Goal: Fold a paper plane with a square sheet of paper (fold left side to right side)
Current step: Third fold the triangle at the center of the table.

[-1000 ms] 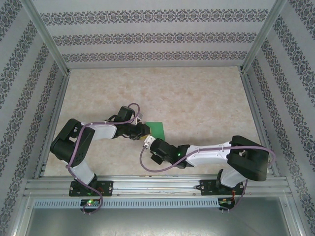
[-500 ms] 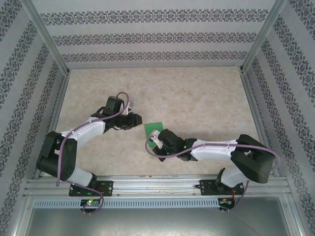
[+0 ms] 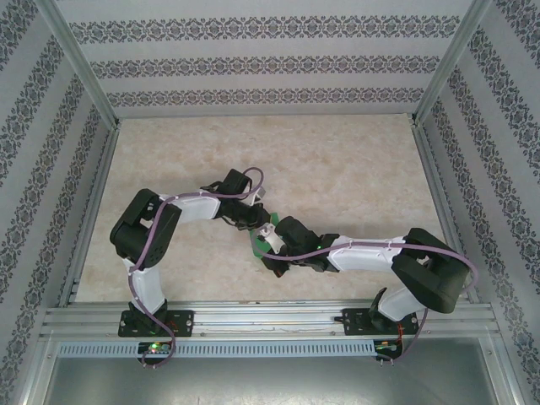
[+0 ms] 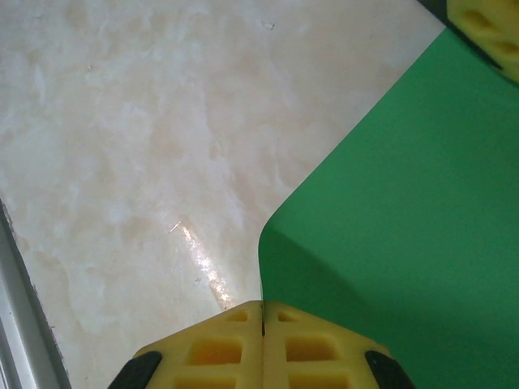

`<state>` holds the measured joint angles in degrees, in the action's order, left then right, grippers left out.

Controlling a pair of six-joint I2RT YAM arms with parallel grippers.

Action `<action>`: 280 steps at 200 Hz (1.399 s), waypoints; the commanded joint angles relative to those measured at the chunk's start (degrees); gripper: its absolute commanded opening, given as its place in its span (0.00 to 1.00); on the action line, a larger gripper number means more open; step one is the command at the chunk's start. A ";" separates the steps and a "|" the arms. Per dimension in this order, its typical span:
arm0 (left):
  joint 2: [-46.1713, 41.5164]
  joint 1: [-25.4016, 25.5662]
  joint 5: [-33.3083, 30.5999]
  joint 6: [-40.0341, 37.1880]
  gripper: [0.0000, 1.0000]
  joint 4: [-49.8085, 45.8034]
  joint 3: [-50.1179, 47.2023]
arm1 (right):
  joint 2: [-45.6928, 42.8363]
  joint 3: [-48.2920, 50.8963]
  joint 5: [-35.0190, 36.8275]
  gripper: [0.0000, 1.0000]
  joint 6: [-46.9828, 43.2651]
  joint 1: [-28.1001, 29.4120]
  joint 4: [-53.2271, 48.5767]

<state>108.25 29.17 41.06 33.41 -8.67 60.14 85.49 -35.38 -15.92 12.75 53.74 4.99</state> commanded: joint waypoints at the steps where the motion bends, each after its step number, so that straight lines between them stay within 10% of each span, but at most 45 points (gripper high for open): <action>1: 1.82 0.18 -1.25 -2.62 0.13 -2.21 1.21 | 0.99 0.53 -3.53 0.00 1.63 -0.96 0.28; 107: 4.59 1.01 -2.25 -8.99 0.08 -3.72 0.50 | 3.09 1.18 -16.10 0.00 11.22 -9.61 3.79; 280: 5.57 1.42 -2.30 -9.85 0.07 -4.80 1.77 | 6.97 -1.10 -12.35 0.00 12.01 -15.01 1.47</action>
<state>111.42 29.63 40.51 25.04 -10.09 61.54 91.53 -35.09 -29.39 24.32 39.29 7.09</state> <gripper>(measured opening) 0.071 0.057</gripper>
